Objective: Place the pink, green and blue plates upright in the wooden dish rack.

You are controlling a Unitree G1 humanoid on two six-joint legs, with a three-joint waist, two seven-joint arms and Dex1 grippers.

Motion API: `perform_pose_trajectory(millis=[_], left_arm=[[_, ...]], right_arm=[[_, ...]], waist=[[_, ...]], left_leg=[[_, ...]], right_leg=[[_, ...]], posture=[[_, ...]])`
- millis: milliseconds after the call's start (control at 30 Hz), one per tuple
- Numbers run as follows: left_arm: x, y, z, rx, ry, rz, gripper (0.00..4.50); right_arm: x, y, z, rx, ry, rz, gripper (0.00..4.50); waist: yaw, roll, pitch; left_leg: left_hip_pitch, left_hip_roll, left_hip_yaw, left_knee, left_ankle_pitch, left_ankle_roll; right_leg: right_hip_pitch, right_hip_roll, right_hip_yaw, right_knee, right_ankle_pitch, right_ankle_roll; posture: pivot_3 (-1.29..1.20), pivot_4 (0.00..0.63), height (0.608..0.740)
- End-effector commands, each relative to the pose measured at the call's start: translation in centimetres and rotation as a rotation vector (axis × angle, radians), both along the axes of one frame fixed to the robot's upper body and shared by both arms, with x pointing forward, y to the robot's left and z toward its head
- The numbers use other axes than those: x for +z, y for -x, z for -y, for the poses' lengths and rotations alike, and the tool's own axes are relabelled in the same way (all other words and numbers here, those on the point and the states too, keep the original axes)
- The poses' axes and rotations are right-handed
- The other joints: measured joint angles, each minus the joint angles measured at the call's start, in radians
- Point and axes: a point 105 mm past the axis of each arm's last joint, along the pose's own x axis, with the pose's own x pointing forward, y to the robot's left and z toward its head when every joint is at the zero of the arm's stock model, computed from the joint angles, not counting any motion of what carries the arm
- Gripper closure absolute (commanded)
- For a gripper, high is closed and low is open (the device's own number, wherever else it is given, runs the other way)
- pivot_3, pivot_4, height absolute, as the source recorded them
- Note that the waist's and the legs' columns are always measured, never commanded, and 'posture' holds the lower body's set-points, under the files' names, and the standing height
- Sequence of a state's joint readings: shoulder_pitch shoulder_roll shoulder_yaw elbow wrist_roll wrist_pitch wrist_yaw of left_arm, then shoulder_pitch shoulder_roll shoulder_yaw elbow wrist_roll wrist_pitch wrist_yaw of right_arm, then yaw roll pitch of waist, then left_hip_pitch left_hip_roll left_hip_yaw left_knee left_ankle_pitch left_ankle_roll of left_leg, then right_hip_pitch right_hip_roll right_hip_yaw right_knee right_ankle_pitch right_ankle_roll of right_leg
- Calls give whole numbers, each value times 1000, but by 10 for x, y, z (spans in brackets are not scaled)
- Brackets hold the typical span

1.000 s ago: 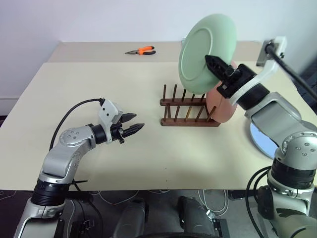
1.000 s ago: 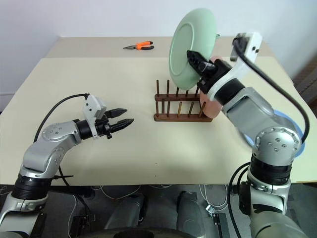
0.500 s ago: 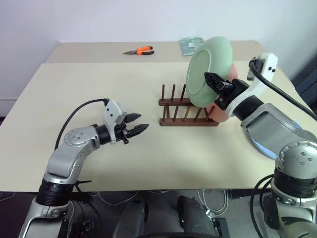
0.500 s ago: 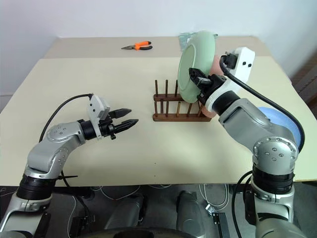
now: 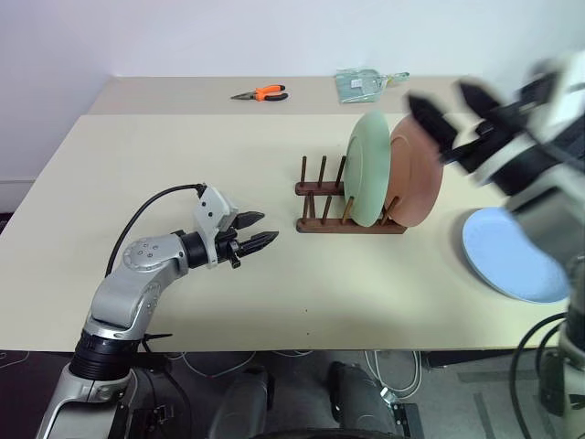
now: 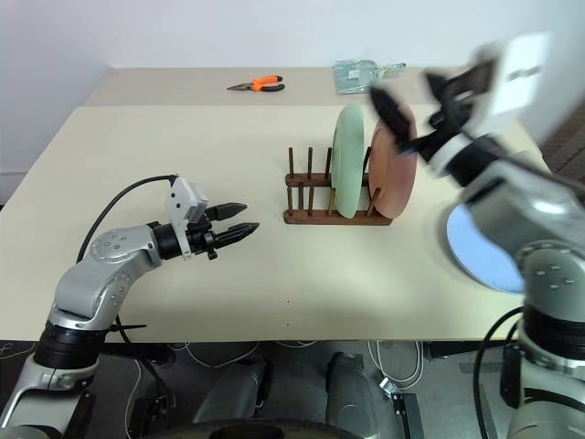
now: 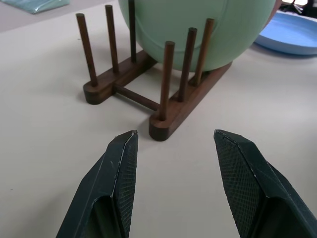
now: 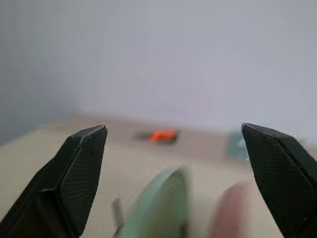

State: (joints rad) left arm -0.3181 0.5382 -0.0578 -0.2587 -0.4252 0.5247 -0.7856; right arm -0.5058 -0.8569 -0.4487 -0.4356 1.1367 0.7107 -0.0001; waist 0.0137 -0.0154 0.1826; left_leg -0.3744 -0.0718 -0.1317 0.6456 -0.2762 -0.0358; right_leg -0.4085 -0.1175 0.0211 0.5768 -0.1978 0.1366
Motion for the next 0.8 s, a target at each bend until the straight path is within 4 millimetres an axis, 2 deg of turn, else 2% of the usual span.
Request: perform_pose_trajectory(millis=[33, 100, 267, 333, 400, 500, 633, 667, 733, 800], left_arm=[[11, 6, 14, -74, 3, 41, 2008], [10, 12, 25, -130, 6, 37, 2008], [11, 24, 50, -230, 31, 26, 2008], [11, 28, 57, -260, 33, 25, 2008], [12, 31, 62, -278, 37, 24, 2008], [14, 35, 67, -300, 43, 23, 2008], [14, 37, 67, -304, 37, 21, 2008], [14, 37, 67, -302, 35, 21, 2008], [14, 37, 66, -298, 33, 20, 2008], [14, 37, 65, -293, 30, 20, 2008]], right_arm=[[-19, 6, 59, -178, 88, -70, 27], [-60, 14, 79, -221, 222, -216, 27], [-154, 28, 85, -219, 506, -543, 27], [-177, 32, 87, -226, 573, -605, 27], [-191, 31, 93, -255, 598, -643, 27], [-213, 31, 101, -296, 630, -722, 799], [-223, 26, 104, -313, 617, -746, 2701], [-223, 25, 104, -315, 619, -745, 3381], [-223, 24, 103, -316, 627, -737, 4409], [-218, 22, 102, -323, 642, -713, 4469]], waist=[[1, 0, 0], [10, -3, -2], [-10, 2, -2], [-18, 3, -2], [-25, 4, -2], [-23, 2, -2], [-20, 2, -2], [-18, 2, -2], [-14, 2, -2], [-8, 2, -2]], left_leg=[[0, 0, 0, 0, 0, 0], [-1, 0, 0, 0, 0, 1], [1, 0, 6, 1, -2, 3], [2, 1, 7, 1, -2, 3], [2, 1, 7, 1, -2, 3], [2, 1, 7, 1, -2, 3], [1, 0, 6, 1, -2, 3], [1, 0, 6, 1, -2, 3], [1, 0, 6, 1, -2, 3], [1, 0, 6, 1, -2, 3]], right_leg=[[0, 0, 0, 0, 0, 0], [0, 0, -1, 0, 0, 0], [0, -2, 3, 1, -1, 1], [0, -1, 3, 1, -2, 4], [0, -1, 3, 1, -2, 3], [0, -1, 3, 1, -2, 3], [0, -2, 3, 0, -2, 3], [0, -2, 3, 1, -2, 3], [0, -2, 3, 1, -2, 4], [0, -2, 3, 1, -2, 4]], posture=[[0, 150, 740], [0, 150, 740], [0, 150, 740], [0, 150, 740], [0, 150, 740], [0, 150, 740], [0, 150, 740], [0, 150, 740], [0, 150, 740], [0, 150, 740]])
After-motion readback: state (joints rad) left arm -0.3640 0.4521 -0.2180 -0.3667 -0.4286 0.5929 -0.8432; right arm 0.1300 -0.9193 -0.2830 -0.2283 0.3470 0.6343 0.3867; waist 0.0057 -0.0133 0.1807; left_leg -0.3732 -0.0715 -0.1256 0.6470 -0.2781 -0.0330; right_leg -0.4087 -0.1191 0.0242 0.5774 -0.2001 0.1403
